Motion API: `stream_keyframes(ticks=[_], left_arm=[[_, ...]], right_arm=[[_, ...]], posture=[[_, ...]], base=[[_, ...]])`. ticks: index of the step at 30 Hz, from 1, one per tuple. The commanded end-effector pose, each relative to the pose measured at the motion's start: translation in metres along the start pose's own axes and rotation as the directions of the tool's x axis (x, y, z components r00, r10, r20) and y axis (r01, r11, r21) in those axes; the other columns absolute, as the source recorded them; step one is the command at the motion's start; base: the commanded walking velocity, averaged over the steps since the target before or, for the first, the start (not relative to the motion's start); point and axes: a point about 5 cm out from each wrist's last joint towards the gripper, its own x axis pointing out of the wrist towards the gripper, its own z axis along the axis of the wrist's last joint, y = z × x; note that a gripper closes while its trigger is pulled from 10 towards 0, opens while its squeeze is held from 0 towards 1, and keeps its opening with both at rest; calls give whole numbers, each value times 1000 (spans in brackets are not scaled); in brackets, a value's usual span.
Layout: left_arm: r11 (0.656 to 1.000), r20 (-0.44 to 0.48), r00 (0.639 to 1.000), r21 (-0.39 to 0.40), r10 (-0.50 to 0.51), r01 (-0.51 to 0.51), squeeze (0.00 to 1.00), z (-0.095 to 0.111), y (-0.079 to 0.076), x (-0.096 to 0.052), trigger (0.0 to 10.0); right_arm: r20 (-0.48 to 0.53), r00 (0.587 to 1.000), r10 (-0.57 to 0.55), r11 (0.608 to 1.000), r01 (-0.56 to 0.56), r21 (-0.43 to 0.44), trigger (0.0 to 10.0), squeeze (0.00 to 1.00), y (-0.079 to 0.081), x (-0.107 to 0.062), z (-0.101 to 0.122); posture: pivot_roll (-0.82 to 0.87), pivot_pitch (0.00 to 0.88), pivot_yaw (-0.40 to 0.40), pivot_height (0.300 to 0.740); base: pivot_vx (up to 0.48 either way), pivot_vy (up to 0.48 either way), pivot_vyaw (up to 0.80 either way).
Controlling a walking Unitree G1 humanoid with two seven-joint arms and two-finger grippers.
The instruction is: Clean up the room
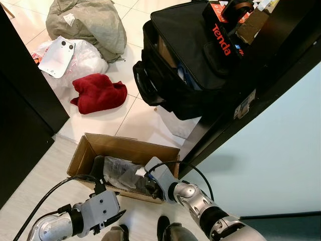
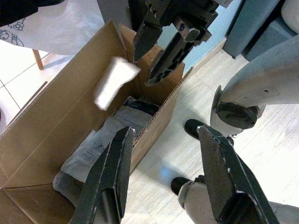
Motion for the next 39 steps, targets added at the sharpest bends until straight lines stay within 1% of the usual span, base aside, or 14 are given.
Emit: stream_keyframes(ticks=[1,2,3,4,16,17,18,21,23,24,26,27,31,39], left_arm=[[999,-35,998,-13,-50,50,0,-8,-12,-2,10000],[999,-36,998,-13,-50,49,0,-9,-12,-3,10000],[999,-36,998,-13,-50,49,0,-9,-12,-3,10000],[999,-36,998,-12,-50,50,0,-9,-12,-2,10000],[1000,-63,998,7,6,-6,0,-16,-3,4,10000],[996,-80,993,-35,84,-87,0,-19,1,9,10000],[967,-120,970,-117,213,-227,0,-22,6,16,10000],[932,-159,942,-173,294,-320,0,-25,8,21,10000],[796,-292,847,-303,445,-523,0,-34,4,33,10000],[796,-292,847,-303,445,-523,0,-34,4,33,10000],[689,-406,784,-388,468,-612,0,-41,-7,43,10000],[670,-437,766,-388,471,-633,0,-44,-10,46,10000],[678,-443,761,-368,474,-636,0,-45,-14,56,10000],[666,-430,770,-400,471,-630,0,-42,-16,69,10000]], right_arm=[[-43,999,6,1000,-5,25,10000,1000,6,-1,-14],[-42,999,-10,1000,11,19,10000,882,4,-1,-14],[-42,999,-10,1000,11,19,10000,882,4,-1,-14],[-41,999,-21,1000,22,10,10000,0,3,-1,-13],[-5,993,-121,992,121,29,10000,0,-8,-4,-9],[8,987,-158,985,157,76,10000,0,-11,-6,-11],[28,978,-206,967,199,157,10000,0,-15,-9,-15],[39,970,-242,950,228,215,10000,0,-17,-12,-18],[53,947,-316,904,283,320,10000,0,-17,-21,-33],[53,947,-316,904,283,320,10000,0,-17,-21,-33],[39,927,-374,855,328,402,10000,0,-13,-32,-50],[22,918,-396,836,350,422,10000,0,-12,-36,-57],[-25,902,-431,799,395,453,10000,0,-9,-44,-72],[-82,908,-410,801,402,444,10000,0,0,-46,-90]], posture=[[59,436,-99,721],[60,431,-98,721],[60,431,-98,721],[60,428,-98,721],[64,353,-74,721],[60,281,-56,721],[58,246,-50,721],[58,246,-50,721],[53,161,-31,721],[53,161,-31,721],[50,131,-24,721],[43,116,-19,721],[28,88,-9,721],[20,73,-3,721]], base=[[0,0,0],[0,0,0],[0,0,0],[0,0,0],[0,0,0],[0,0,0],[0,0,0],[0,0,0],[0,0,0],[0,0,0],[0,0,0],[0,0,0],[0,0,0],[0,0,0]])
